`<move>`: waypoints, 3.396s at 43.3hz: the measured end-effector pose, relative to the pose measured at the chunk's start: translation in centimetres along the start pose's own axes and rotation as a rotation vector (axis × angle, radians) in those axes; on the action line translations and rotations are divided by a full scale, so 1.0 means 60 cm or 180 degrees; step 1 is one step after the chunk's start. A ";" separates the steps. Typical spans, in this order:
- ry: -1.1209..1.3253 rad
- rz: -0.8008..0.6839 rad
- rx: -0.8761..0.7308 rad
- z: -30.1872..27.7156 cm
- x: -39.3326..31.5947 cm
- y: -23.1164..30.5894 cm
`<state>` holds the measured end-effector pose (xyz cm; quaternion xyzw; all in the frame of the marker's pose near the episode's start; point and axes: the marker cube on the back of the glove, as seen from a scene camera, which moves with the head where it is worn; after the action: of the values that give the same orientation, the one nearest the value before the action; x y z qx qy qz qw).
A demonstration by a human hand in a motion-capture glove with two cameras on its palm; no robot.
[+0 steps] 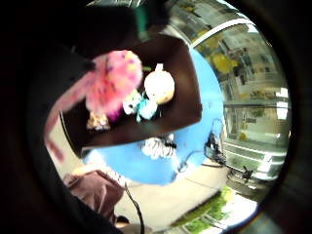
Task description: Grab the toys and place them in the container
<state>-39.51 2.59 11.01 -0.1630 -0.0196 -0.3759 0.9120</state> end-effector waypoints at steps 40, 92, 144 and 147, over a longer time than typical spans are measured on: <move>0.0052 0.0748 -0.0497 0.093 0.395 0.271; 0.0503 0.1297 0.0588 0.017 0.376 0.281; 0.0940 0.0666 0.0314 -0.019 0.081 -0.113; 0.0912 0.0650 -0.0207 -0.006 0.084 -0.105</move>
<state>-40.29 -5.11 13.25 -0.1383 0.1394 -0.3012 0.9331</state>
